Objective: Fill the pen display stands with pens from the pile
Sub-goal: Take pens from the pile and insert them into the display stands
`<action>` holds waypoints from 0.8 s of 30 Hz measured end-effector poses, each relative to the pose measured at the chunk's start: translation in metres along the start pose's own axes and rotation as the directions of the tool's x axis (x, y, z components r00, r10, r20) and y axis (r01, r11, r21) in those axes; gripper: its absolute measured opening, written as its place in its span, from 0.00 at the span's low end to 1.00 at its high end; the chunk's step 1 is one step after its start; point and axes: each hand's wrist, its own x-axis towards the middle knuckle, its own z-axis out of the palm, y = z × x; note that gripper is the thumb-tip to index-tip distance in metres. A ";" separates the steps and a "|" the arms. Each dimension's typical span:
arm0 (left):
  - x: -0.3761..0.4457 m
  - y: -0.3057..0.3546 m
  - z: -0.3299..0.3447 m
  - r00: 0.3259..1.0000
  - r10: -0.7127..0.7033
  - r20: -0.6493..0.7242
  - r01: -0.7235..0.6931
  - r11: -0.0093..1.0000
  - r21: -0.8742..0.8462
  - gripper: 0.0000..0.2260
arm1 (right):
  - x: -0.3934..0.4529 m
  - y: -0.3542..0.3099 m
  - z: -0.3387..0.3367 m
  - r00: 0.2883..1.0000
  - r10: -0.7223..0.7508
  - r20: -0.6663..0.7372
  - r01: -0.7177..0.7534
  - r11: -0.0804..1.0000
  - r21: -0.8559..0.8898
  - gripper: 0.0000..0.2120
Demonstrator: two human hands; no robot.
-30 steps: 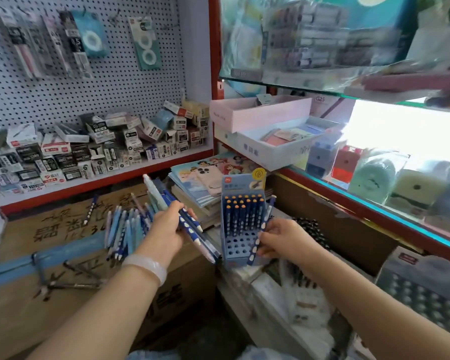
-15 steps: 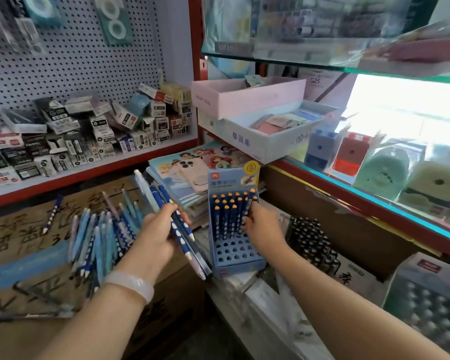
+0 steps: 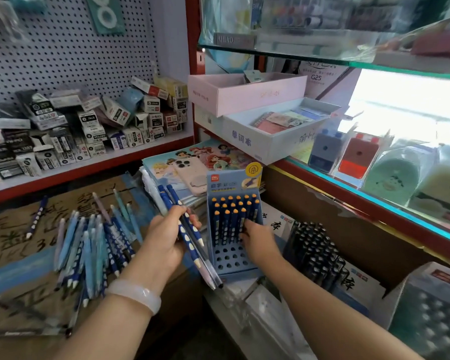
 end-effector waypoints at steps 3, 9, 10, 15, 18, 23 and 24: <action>-0.002 -0.002 -0.001 1.000 -0.008 0.011 0.007 1.000 0.024 0.10 | 0.002 -0.001 0.001 1.000 0.017 -0.007 -0.017 1.000 -0.017 0.12; -0.006 -0.003 0.001 0.999 -0.030 0.045 0.030 1.000 -0.009 0.08 | -0.013 -0.009 -0.013 0.987 0.105 -0.123 -0.103 0.994 0.022 0.07; -0.006 -0.004 0.002 0.998 -0.040 0.048 0.041 0.999 -0.021 0.08 | -0.018 -0.014 -0.019 0.975 0.108 -0.194 -0.097 0.993 0.063 0.07; -0.007 -0.013 0.006 0.996 -0.073 0.059 0.068 0.994 0.082 0.08 | -0.023 -0.056 -0.047 0.999 -0.028 -0.040 0.044 0.882 0.469 0.12; -0.008 -0.018 0.007 0.993 -0.086 0.077 0.073 0.985 0.156 0.06 | -0.025 -0.069 -0.050 0.986 -0.039 0.163 -0.071 0.786 0.614 0.13; -0.011 -0.021 0.003 0.983 -0.092 0.161 0.043 0.959 0.281 0.05 | -0.019 -0.069 -0.049 0.956 0.043 0.289 -0.232 0.716 0.658 0.11; -0.011 -0.022 0.003 0.980 -0.094 0.172 0.040 0.956 0.292 0.05 | -0.019 -0.069 -0.050 0.957 0.052 0.285 -0.229 0.737 0.635 0.10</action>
